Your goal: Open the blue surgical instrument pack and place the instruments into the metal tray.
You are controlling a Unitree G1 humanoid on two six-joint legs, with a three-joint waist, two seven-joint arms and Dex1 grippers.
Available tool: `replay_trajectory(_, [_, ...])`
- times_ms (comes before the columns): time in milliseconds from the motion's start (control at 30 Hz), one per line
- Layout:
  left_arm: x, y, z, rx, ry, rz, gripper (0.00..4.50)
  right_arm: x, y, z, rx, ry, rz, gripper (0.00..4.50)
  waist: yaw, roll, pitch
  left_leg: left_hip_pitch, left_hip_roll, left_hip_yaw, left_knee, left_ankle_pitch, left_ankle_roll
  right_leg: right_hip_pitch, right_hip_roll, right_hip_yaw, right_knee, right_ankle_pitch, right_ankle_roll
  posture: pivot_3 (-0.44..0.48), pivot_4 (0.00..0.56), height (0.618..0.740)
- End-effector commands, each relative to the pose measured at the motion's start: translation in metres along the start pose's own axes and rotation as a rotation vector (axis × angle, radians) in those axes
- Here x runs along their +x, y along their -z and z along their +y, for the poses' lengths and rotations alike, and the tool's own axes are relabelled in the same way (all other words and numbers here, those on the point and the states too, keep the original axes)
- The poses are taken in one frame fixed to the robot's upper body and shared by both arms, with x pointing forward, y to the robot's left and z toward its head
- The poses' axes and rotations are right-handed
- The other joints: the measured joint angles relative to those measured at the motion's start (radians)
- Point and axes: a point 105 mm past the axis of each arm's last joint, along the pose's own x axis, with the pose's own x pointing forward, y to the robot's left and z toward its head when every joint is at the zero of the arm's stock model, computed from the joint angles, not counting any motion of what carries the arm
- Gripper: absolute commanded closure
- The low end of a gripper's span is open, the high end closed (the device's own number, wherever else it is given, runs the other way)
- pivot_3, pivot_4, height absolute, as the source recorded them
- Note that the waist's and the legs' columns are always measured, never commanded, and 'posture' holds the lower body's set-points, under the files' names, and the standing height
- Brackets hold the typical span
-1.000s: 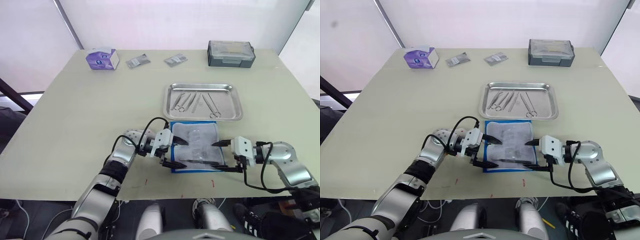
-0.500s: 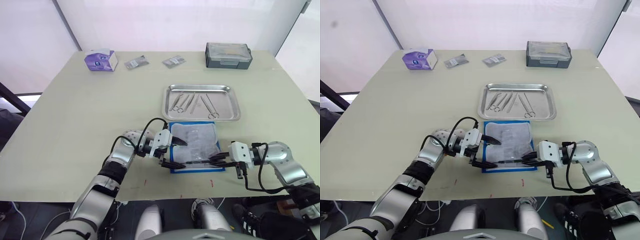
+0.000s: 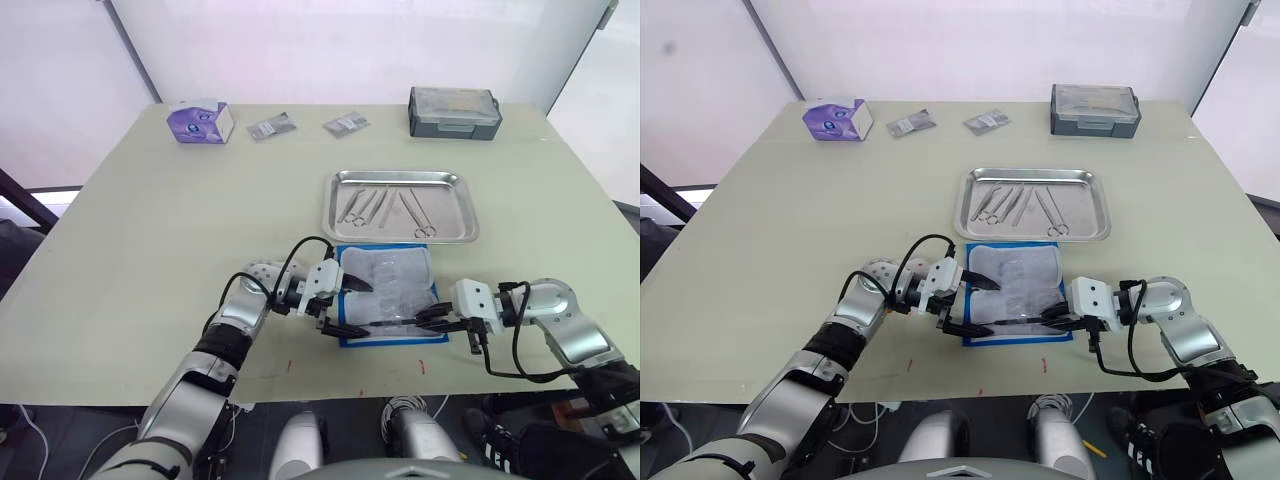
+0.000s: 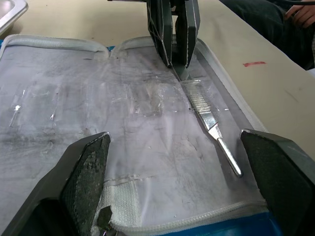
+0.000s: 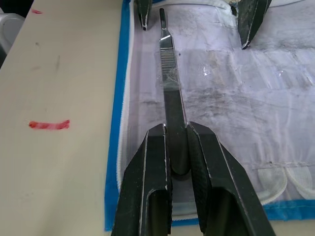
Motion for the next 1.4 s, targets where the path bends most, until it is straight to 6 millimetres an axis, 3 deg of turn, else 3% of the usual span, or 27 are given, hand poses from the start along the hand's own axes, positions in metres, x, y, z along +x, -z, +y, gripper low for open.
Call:
replay_trajectory(33, [0.004,0.042,-0.029,-0.169,0.074,0.111,0.0,0.005,0.003,0.001,0.026,-0.006,0.051,4.46,0.0,0.0,0.0,0.0,0.0,0.0,0.0,0.0,0.0,0.0,0.0,0.0,0.0,0.0,0.0,0.0,0.15,0.731])
replay_trajectory(300, [0.005,0.041,-0.026,-0.169,0.068,0.108,0.0,0.008,-0.017,-0.001,0.044,-0.016,0.062,4.46,0.001,0.001,0.001,0.0,0.0,0.0,0.0,0.0,0.0,-0.001,0.0,0.0,0.0,0.0,0.0,0.0,0.15,0.731])
replay_trajectory(567, [0.005,0.042,-0.028,-0.171,0.07,0.109,0.0,0.0,-0.036,-0.011,-0.074,0.005,0.108,4.46,0.002,0.008,0.009,-0.002,0.0,0.0,0.0,0.0,0.0,-0.002,0.0,0.0,0.0,0.0,0.0,0.0,0.15,0.731])
replay_trajectory(1400, [0.009,0.041,-0.027,-0.17,0.07,0.101,0.0,-0.026,-0.041,-0.016,-0.202,0.031,0.231,4.46,0.004,0.008,0.012,-0.003,0.0,0.0,0.001,0.0,0.0,-0.002,0.0,0.0,0.0,0.0,0.001,0.0,0.15,0.731])
